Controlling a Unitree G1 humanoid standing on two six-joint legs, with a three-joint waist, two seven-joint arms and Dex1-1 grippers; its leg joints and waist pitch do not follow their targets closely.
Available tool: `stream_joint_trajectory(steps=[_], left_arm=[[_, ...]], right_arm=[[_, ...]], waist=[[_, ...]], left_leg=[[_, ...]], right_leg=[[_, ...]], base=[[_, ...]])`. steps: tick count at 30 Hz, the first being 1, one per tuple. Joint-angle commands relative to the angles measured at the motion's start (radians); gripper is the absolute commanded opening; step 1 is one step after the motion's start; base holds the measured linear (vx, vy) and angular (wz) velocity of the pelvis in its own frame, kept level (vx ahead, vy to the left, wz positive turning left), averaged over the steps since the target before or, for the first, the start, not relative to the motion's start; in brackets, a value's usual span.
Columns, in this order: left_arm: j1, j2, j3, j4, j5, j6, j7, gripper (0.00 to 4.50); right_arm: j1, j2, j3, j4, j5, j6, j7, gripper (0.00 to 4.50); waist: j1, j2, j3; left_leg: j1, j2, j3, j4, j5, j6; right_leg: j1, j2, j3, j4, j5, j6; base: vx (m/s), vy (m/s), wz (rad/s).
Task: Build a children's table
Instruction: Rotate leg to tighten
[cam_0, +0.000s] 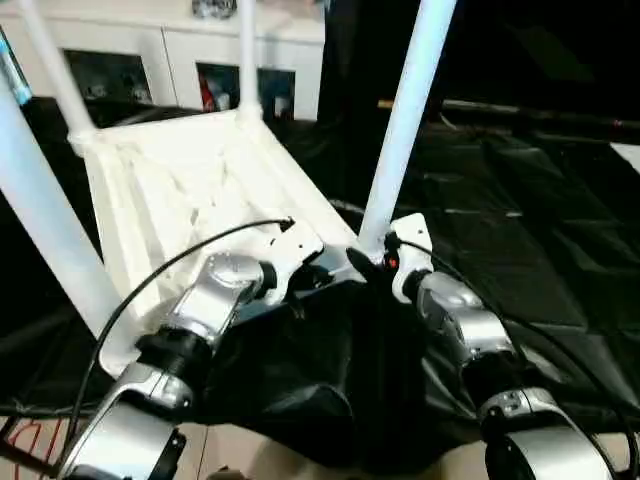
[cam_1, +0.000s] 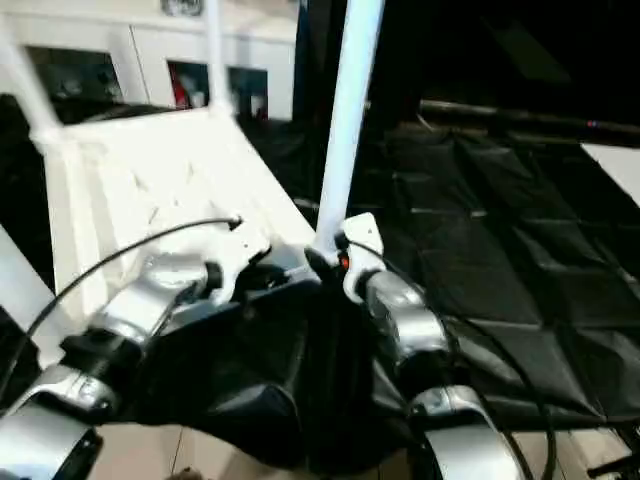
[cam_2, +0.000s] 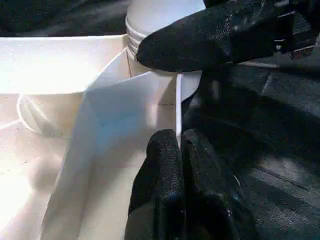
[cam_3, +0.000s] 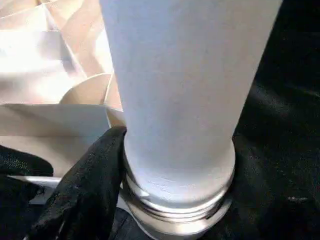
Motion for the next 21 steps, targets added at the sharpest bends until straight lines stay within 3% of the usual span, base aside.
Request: stream_joint_trajectory(steps=[1, 6, 10, 12, 13, 16, 21], left_arm=[[-0.031, -0.083, -0.028, -0.032, -0.028, -0.028, -0.006, 0.0], [-0.011, -0.052, -0.038, -0.047, -0.034, -0.061, -0.065, 0.0], [0.019, 0.003, -0.05, -0.1, -0.046, -0.077, -0.161, 0.0], [0.031, 0.038, -0.06, -0.121, -0.046, -0.087, -0.214, 0.0], [0.033, 0.047, -0.061, -0.125, -0.046, -0.088, -0.227, 0.0], [0.041, 0.088, -0.067, -0.13, -0.047, -0.105, -0.291, 0.0], [0.059, 0.15, -0.078, -0.158, -0.061, -0.125, -0.406, 0.0]], right_arm=[[-0.011, 0.095, 0.088, 0.007, 0.001, -0.026, 0.108, 3.44], [-0.01, 0.048, 0.071, -0.011, 0.037, -0.006, 0.208, 3.85], [0.001, -0.055, 0.107, -0.043, 0.024, -0.023, 0.368, 4.03], [0.01, -0.113, 0.126, -0.07, 0.028, -0.039, 0.477, 4.03], [0.014, -0.128, 0.127, -0.081, 0.037, -0.035, 0.512, 4.03], [0.022, -0.199, 0.136, -0.11, 0.05, -0.023, 0.641, 4.03], [0.02, -0.278, 0.161, -0.116, 0.034, -0.001, 0.777, 4.03]], waist=[[0.0, 0.005, -0.06], [0.007, -0.001, -0.06], [0.014, 0.0, -0.068], [0.017, 0.001, -0.072], [0.015, 0.003, -0.07], [0.026, 0.005, -0.07], [0.035, 0.007, -0.066]], left_leg=[[0.004, 0.029, -0.012, -0.079, -0.285, 0.015], [0.001, 0.027, -0.005, -0.074, -0.248, 0.035], [-0.01, 0.028, -0.004, -0.071, -0.177, 0.049], [-0.016, 0.033, -0.003, -0.068, -0.124, 0.068], [-0.012, 0.033, -0.001, -0.068, -0.12, 0.073], [-0.008, 0.035, 0.0, -0.067, -0.11, 0.088], [-0.005, 0.038, 0.001, -0.069, -0.171, 0.061]], right_leg=[[0.04, -0.086, 0.057, -0.088, -0.45, -0.072], [0.041, -0.085, 0.066, -0.08, -0.417, -0.094], [0.052, -0.086, 0.066, -0.069, -0.365, -0.098], [0.054, -0.08, 0.068, -0.051, -0.242, -0.134], [0.049, -0.077, 0.068, -0.05, -0.211, -0.154], [0.051, -0.076, 0.068, -0.043, -0.16, -0.185], [0.05, -0.081, 0.067, -0.053, -0.256, -0.168]], base=[[0.0, 0.0, 0.0], [0.0, 0.0, 0.0], [0.0, 0.0, 0.0], [0.0, 0.0, 0.0], [0.0, 0.0, 0.0], [0.0, 0.0, 0.0], [0.0, 0.0, 0.0]])
